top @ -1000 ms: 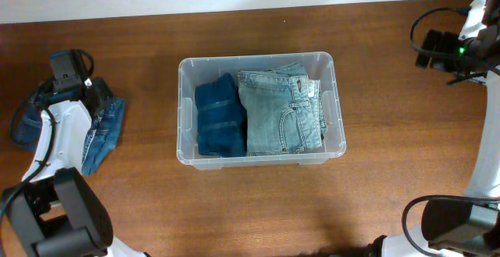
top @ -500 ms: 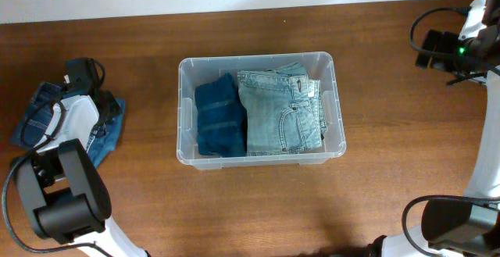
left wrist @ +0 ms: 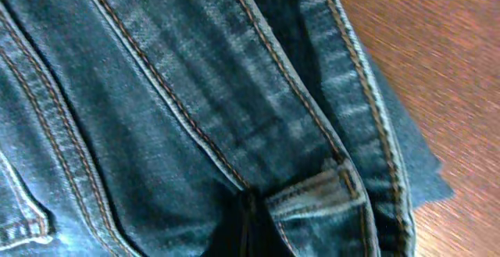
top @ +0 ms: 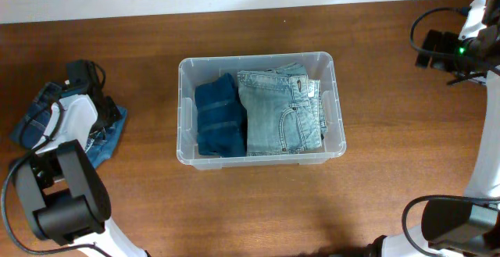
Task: Pack container
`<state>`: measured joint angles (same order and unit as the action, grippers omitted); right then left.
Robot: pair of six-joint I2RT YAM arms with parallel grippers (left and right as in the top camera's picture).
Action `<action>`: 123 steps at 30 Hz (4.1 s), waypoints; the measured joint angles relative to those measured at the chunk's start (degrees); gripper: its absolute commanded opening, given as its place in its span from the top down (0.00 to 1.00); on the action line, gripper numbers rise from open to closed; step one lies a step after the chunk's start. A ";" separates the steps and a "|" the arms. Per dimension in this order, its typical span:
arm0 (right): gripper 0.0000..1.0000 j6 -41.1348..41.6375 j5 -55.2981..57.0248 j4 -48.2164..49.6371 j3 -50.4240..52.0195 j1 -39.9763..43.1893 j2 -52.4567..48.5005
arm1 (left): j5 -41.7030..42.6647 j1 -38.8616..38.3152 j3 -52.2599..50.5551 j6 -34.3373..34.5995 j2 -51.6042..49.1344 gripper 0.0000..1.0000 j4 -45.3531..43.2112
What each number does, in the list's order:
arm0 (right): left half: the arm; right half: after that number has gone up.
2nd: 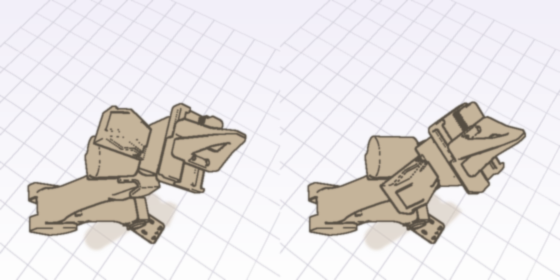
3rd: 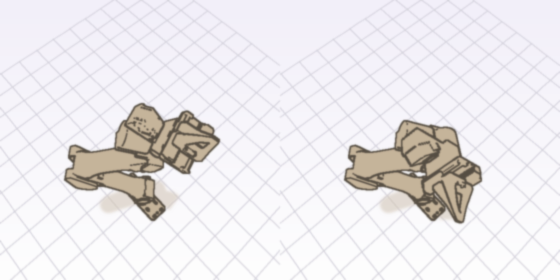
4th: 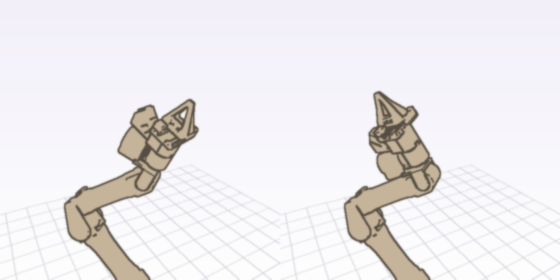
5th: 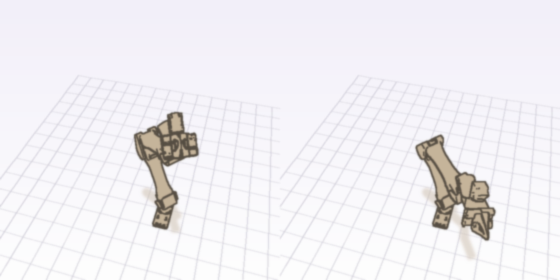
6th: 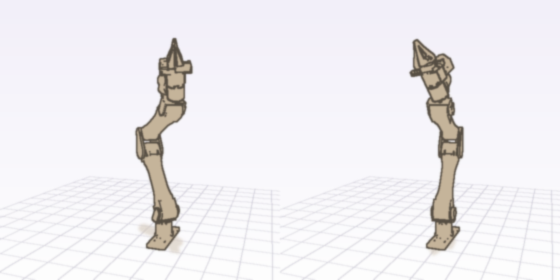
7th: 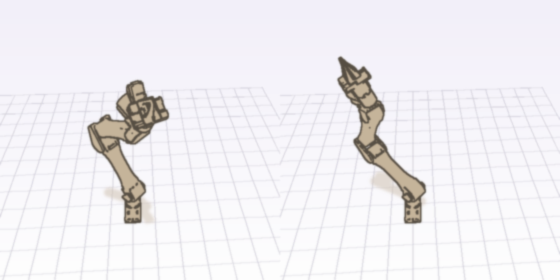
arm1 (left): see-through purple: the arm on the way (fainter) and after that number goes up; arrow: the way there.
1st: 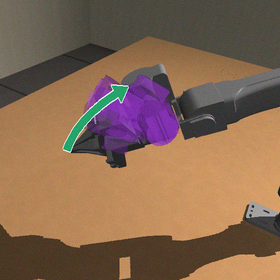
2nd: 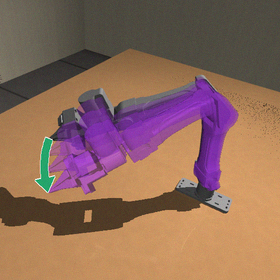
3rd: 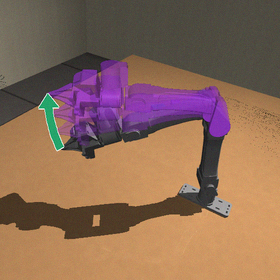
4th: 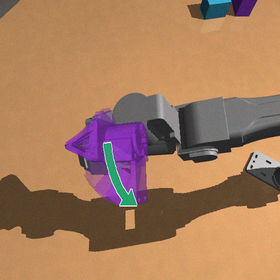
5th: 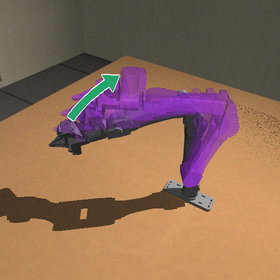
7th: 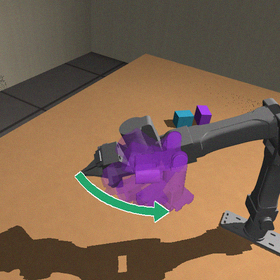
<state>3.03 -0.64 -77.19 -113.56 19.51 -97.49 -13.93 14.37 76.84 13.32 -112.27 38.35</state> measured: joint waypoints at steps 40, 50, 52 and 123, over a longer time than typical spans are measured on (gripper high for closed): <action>0.02 0.00 -0.02 0.00 0.00 0.00 -0.02 | 30.25 33.29 -18.84 4.22 17.53 0.01 -9.35; 0.01 0.00 -0.02 -0.02 0.00 0.00 -0.02 | 31.58 31.28 -18.88 4.24 16.33 0.03 -13.66; 0.01 0.00 -0.02 0.00 0.00 0.00 -0.02 | 31.61 30.36 -18.88 4.22 15.63 0.04 -14.62; 0.02 0.00 -0.02 0.00 -0.02 0.00 -0.07 | 32.98 17.27 -1.51 3.63 22.51 1.00 -0.63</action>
<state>3.03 -0.67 -77.19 -113.58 19.51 -97.56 19.05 31.64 75.33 16.95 -89.76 37.71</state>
